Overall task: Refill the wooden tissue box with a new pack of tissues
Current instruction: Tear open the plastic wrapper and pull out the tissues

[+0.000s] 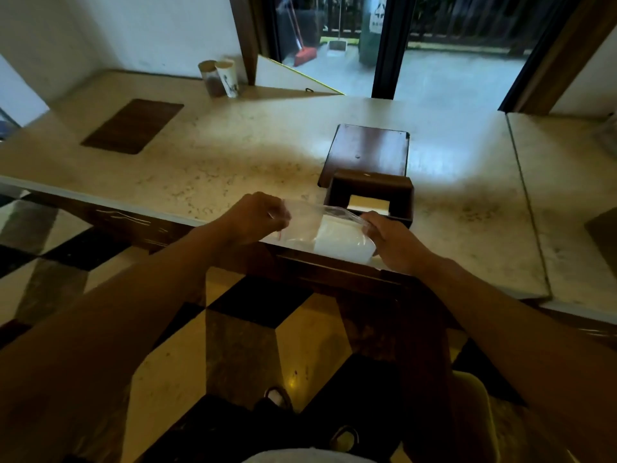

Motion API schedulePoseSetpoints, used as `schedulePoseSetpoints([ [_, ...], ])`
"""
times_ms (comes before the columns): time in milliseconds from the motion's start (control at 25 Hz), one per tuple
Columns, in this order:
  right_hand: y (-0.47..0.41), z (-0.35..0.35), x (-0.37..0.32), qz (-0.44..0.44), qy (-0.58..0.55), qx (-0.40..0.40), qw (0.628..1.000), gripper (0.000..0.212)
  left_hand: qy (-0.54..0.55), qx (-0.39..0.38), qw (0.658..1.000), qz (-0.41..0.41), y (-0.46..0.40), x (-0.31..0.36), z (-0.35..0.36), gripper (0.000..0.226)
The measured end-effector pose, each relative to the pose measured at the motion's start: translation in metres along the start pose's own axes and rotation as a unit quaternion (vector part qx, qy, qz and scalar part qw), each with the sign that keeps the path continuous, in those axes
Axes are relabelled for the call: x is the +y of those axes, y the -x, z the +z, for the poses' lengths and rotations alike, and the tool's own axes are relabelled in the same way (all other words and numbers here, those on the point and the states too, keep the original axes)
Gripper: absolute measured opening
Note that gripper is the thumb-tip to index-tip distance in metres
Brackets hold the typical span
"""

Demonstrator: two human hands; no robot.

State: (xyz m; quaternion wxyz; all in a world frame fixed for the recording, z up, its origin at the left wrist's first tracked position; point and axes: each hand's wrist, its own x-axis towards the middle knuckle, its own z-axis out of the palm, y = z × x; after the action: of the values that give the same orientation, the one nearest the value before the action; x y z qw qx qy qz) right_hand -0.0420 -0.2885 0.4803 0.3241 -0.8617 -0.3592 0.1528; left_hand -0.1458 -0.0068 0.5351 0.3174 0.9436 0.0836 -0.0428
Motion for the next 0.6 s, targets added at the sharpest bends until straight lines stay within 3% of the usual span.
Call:
schedulePoseSetpoints([
  [120, -0.016, 0.011, 0.012, 0.047, -0.122, 0.007, 0.991, 0.027, 0.069, 0.025, 0.997, -0.005, -0.008, -0.024, 0.004, 0.014],
  [280, -0.054, 0.034, 0.025, 0.123, -0.283, -0.005, 0.951, 0.021, 0.207, 0.046, 0.976, -0.045, -0.031, -0.053, 0.002, 0.009],
  [440, -0.113, 0.068, 0.027, 0.195, -0.312, 0.038, 0.929, 0.027, 0.272, 0.045, 0.96, -0.05, -0.075, -0.086, -0.011, 0.009],
  [600, -0.178, 0.089, 0.025, 0.274, -0.279, 0.083, 0.917, 0.015, 0.36, 0.024, 0.929, -0.082, -0.116, -0.104, -0.021, 0.009],
])
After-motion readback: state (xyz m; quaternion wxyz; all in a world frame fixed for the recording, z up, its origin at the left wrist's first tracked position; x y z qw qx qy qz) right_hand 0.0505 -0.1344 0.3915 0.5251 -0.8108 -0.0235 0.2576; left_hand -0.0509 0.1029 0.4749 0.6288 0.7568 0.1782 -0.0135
